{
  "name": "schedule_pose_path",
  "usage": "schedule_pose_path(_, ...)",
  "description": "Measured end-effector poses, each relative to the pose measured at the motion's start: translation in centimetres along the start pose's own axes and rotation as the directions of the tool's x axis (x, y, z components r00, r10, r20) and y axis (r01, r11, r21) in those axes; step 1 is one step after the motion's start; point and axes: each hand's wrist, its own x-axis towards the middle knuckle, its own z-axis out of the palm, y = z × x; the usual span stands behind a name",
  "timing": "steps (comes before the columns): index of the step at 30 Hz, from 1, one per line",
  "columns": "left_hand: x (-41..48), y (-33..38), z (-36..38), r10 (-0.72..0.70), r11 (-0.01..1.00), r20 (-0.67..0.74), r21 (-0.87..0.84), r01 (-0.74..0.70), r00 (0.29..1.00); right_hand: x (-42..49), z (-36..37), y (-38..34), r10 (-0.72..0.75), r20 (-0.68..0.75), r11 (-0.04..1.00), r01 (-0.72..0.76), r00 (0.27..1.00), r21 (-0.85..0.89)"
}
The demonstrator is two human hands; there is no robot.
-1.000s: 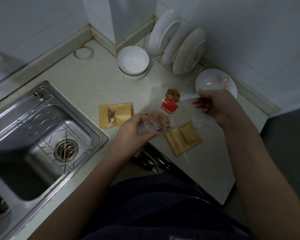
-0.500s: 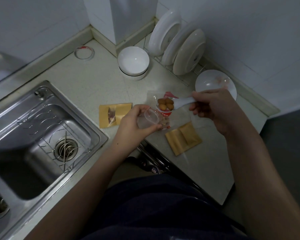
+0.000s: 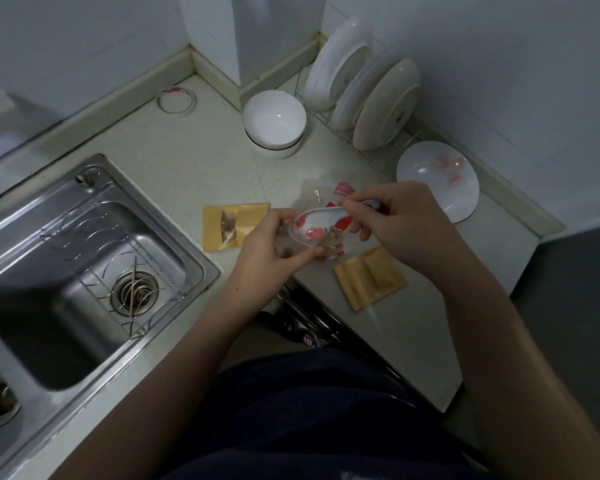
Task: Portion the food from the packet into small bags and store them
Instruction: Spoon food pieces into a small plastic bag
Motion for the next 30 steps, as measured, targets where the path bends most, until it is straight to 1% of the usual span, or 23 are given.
schedule_pose_path(2, -0.1, -0.3, -0.1, -0.007, 1.000, -0.003, -0.004, 0.007, 1.000, 0.1, -0.2, 0.0, 0.025, -0.025, 0.999, -0.024, 0.999, 0.038)
schedule_pose_path(5, -0.1, -0.8, -0.2, -0.013, 1.000, -0.034, 0.014, 0.014, 0.999, 0.4, -1.2, 0.4, 0.077, -0.176, 0.993, -0.060, 0.981, 0.104)
schedule_pose_path(7, -0.2, -1.0, -0.3, -0.025, 1.000, -0.048, 0.008, 0.026, 0.999, 0.6, -1.8, 0.7, 0.060, -0.271, 0.998, -0.053, 0.961, 0.034)
schedule_pose_path(9, -0.3, -1.1, -0.4, -0.034, 0.999, -0.063, 0.008, 0.035, 0.997, 1.0, -1.9, 0.9, -0.003, -0.282, 0.991, -0.034, 0.959, -0.126)
schedule_pose_path(11, -0.4, -1.2, -0.5, -0.041, 0.999, -0.078, 0.012, 0.042, 0.996, 1.6, -1.5, 1.1, -0.061, -0.204, 0.967, 0.007, 0.977, -0.254)
schedule_pose_path(13, -0.5, -1.4, -0.6, -0.044, 0.999, -0.084, 0.013, 0.045, 0.995, 2.4, -0.5, 1.4, -0.097, -0.054, 0.934, 0.072, 0.994, -0.350)
schedule_pose_path(16, -0.6, -1.4, -0.7, -0.044, 0.999, -0.080, 0.006, 0.044, 0.996, 4.2, 1.4, 2.5, -0.132, 0.174, 0.810, 0.207, 0.976, -0.549)
schedule_pose_path(18, -0.7, -1.5, -0.8, -0.046, 0.999, -0.075, -0.008, 0.045, 0.996, 5.4, 2.7, 3.3, -0.101, 0.262, 0.742, 0.248, 0.960, -0.623)
schedule_pose_path(21, -0.9, -1.7, -1.0, -0.051, 0.999, -0.086, -0.019, 0.049, 0.995, 6.8, 4.2, 4.1, 0.010, 0.379, 0.632, 0.287, 0.926, -0.719)
schedule_pose_path(23, -1.1, -1.8, -1.1, -0.056, 0.998, -0.095, -0.017, 0.055, 0.994, 7.2, 4.8, 4.1, 0.042, 0.399, 0.603, 0.295, 0.916, -0.741)
schedule_pose_path(27, -1.3, -2.1, -1.2, -0.067, 0.998, -0.106, -0.001, 0.068, 0.992, 7.0, 5.6, 4.9, -0.005, 0.380, 0.586, 0.310, 0.925, -0.749)
schedule_pose_path(30, -1.4, -2.1, -1.2, -0.072, 0.997, -0.115, 0.000, 0.073, 0.991, 6.7, 6.2, 5.5, 0.029, 0.372, 0.538, 0.299, 0.928, -0.788)
